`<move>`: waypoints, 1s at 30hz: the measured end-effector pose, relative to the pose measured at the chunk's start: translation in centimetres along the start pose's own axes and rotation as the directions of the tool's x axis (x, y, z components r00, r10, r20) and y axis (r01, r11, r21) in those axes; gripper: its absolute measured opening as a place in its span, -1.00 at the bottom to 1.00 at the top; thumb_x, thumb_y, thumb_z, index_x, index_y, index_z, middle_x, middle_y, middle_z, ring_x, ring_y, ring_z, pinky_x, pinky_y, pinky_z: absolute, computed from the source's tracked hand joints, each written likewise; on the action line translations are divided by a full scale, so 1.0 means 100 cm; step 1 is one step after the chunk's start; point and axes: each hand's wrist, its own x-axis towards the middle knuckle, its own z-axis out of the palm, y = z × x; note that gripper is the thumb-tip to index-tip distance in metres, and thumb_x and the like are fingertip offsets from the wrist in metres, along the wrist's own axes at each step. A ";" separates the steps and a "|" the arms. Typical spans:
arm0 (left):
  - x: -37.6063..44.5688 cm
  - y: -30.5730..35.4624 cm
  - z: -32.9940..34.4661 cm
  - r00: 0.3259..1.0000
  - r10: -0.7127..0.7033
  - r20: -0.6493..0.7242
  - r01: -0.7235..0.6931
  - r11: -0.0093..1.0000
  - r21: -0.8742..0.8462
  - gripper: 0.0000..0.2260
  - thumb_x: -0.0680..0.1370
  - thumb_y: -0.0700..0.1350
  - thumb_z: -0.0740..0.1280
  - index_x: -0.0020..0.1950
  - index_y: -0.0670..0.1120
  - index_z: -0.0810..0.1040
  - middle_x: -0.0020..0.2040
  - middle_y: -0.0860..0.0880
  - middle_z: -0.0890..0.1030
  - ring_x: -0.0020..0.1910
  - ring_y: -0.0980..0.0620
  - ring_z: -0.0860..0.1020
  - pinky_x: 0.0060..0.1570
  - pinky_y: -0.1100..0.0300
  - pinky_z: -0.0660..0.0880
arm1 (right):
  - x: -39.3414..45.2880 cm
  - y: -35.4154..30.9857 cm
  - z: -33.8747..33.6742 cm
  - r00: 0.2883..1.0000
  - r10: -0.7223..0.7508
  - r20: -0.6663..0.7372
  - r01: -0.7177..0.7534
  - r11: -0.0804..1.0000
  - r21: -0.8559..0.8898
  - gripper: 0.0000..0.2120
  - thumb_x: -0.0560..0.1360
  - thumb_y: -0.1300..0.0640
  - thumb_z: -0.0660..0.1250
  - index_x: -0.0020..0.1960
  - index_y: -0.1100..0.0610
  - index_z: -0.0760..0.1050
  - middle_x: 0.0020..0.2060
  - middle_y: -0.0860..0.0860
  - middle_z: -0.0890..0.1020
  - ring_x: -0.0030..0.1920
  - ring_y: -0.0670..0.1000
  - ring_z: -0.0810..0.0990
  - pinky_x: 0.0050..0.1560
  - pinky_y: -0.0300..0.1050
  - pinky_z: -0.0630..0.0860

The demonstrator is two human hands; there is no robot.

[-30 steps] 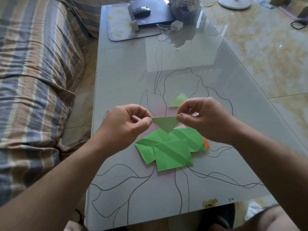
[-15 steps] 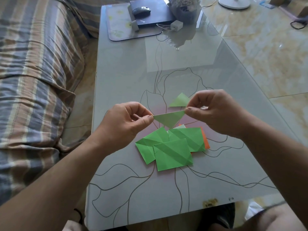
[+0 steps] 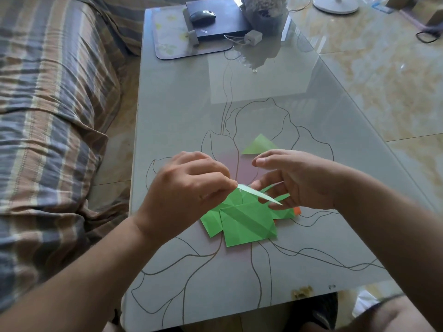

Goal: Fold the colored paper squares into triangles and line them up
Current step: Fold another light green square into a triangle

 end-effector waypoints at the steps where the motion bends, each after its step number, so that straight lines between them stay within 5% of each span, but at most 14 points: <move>1: 0.001 0.002 -0.001 1.000 0.016 -0.007 -0.016 1.000 0.010 -0.89 0.61 -0.11 0.48 -0.08 -0.08 0.76 -0.07 0.05 0.73 -0.10 -0.04 0.66 -0.09 -0.04 0.55 | 0.000 0.000 0.001 1.000 0.001 -0.014 -0.001 1.000 -0.009 -0.61 0.55 -0.03 0.42 0.30 0.09 0.46 0.02 0.24 0.62 -0.08 0.22 0.63 -0.08 0.08 0.58; 6: 0.001 0.003 -0.004 0.998 0.051 -0.044 -0.049 0.998 0.039 -0.91 0.61 -0.10 0.47 -0.02 -0.07 0.78 -0.04 0.02 0.73 -0.09 -0.09 0.66 -0.08 -0.05 0.55 | -0.001 0.003 0.003 0.997 0.016 0.069 -0.021 0.998 0.062 -0.47 0.40 0.07 0.50 0.35 0.04 0.48 0.00 0.25 0.62 -0.12 0.22 0.66 -0.10 0.06 0.62; 11: -0.002 -0.005 0.001 0.996 -0.090 0.010 0.091 0.995 -0.031 -0.85 0.54 0.01 0.54 0.02 -0.03 0.76 -0.01 0.07 0.73 -0.06 0.01 0.66 -0.04 -0.02 0.59 | 0.004 0.004 0.002 0.976 -0.218 0.010 0.214 0.967 0.139 -0.46 0.36 0.29 0.49 0.33 0.13 0.53 -0.14 0.09 0.66 -0.12 0.12 0.64 -0.07 0.05 0.60; 14: -0.005 -0.006 0.001 0.870 -0.447 0.207 0.480 0.863 -0.156 -0.64 0.41 0.27 0.51 0.10 0.12 0.68 -0.04 0.22 0.71 -0.05 0.20 0.66 0.00 0.04 0.63 | 0.004 0.003 0.003 0.952 -0.302 -0.039 0.305 0.943 0.137 -0.57 0.33 0.26 0.51 0.19 0.13 0.59 -0.17 0.02 0.66 -0.14 0.06 0.67 -0.05 0.02 0.60; 16: -0.004 -0.004 0.002 0.775 -0.554 0.304 0.627 0.735 -0.258 -0.69 0.42 0.29 0.47 0.04 0.14 0.69 -0.09 0.21 0.72 -0.06 0.18 0.68 0.00 0.01 0.65 | 0.004 0.003 0.005 0.940 -0.336 -0.063 0.342 0.931 0.126 -0.61 0.31 0.25 0.51 0.13 0.12 0.60 -0.17 0.02 0.67 -0.15 0.03 0.68 -0.07 -0.01 0.61; 22: -0.001 0.003 0.007 0.724 -0.626 0.290 0.678 0.568 -0.468 -0.95 0.54 -0.01 0.52 -0.03 0.05 0.74 -0.15 0.04 0.73 -0.15 -0.01 0.69 -0.06 -0.10 0.67 | 0.005 0.007 0.007 0.894 -0.436 -0.107 0.442 0.896 0.047 -0.72 0.33 0.25 0.52 0.04 0.13 0.63 -0.15 0.06 0.69 -0.06 0.12 0.61 0.08 0.14 0.46; 26: 0.000 0.002 0.008 0.676 -0.671 0.303 0.708 0.478 -0.520 -0.92 0.50 0.03 0.47 -0.09 0.06 0.71 -0.20 -0.04 0.70 -0.20 -0.17 0.63 -0.13 -0.15 0.61 | 0.004 0.011 0.011 0.861 -0.503 -0.076 0.485 0.857 -0.175 -0.85 0.49 0.30 0.52 0.00 0.09 0.70 -0.18 0.08 0.69 -0.15 0.09 0.54 -0.04 0.09 0.47; 30: -0.001 0.004 0.011 0.657 -0.683 0.318 0.736 0.492 -0.464 -0.89 0.46 0.04 0.44 -0.16 0.03 0.68 -0.30 0.02 0.65 -0.35 0.06 0.53 -0.33 0.08 0.50 | 0.005 0.014 0.021 0.830 -0.555 -0.058 0.476 0.758 -0.446 -0.93 0.48 0.13 0.57 -0.04 0.03 0.73 -0.16 0.17 0.73 -0.23 0.07 0.58 -0.09 0.29 0.61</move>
